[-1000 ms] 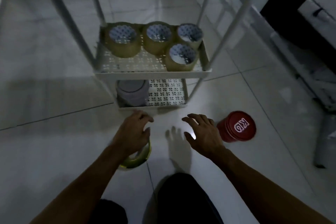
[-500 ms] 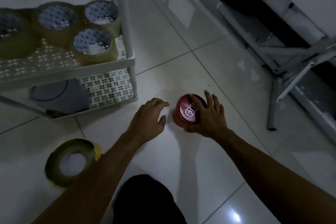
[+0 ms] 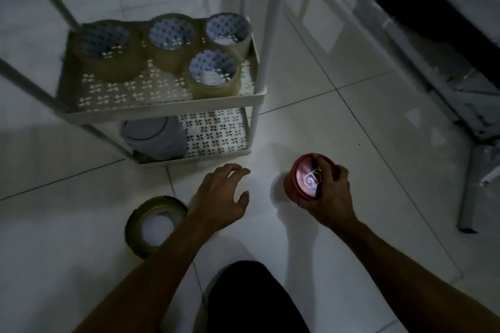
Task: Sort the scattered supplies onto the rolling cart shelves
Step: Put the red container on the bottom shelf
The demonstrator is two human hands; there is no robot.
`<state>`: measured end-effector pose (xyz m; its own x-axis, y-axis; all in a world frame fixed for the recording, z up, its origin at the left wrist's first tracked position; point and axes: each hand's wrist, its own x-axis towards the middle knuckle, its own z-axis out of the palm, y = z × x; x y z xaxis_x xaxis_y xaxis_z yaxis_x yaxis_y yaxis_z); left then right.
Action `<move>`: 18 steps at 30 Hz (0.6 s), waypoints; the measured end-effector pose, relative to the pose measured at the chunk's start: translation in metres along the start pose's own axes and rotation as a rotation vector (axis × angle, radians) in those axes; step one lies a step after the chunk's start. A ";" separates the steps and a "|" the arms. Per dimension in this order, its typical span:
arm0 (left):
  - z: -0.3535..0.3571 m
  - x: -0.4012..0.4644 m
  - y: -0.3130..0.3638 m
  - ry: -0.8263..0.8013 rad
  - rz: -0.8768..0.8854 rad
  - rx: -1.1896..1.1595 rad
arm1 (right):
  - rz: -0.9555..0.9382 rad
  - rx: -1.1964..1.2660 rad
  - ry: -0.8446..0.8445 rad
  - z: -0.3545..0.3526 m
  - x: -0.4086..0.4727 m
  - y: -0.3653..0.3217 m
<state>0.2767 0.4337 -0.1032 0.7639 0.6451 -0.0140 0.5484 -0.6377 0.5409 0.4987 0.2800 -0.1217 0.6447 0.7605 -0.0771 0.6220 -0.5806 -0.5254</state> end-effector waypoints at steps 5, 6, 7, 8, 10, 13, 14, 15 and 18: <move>-0.030 -0.019 -0.033 0.065 -0.106 0.040 | -0.145 0.016 -0.119 0.036 -0.004 -0.054; -0.039 -0.022 -0.039 0.138 -0.141 0.018 | -0.180 0.020 -0.136 0.043 -0.005 -0.064; -0.051 -0.027 -0.046 0.249 -0.202 -0.018 | -0.213 0.028 -0.150 0.052 -0.006 -0.075; -0.064 -0.030 -0.053 0.378 -0.283 -0.045 | -0.241 0.037 -0.164 0.059 -0.007 -0.085; -0.090 -0.034 -0.068 0.610 -0.419 0.004 | -0.280 0.063 -0.185 0.072 -0.009 -0.103; -0.130 -0.036 -0.089 0.809 -0.427 0.103 | -0.342 0.066 -0.199 0.084 -0.010 -0.132; -0.139 -0.035 -0.093 0.838 -0.422 0.080 | -0.363 0.063 -0.192 0.084 -0.008 -0.140; -0.148 -0.033 -0.097 0.857 -0.414 0.037 | -0.390 0.065 -0.178 0.084 -0.006 -0.149; -0.168 -0.023 -0.099 0.829 -0.338 -0.210 | -0.457 0.054 -0.143 0.075 0.007 -0.170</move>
<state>0.1474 0.5533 -0.0149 0.0417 0.9302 0.3647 0.5635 -0.3233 0.7602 0.3643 0.4055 -0.0965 0.2410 0.9688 0.0584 0.8009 -0.1645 -0.5758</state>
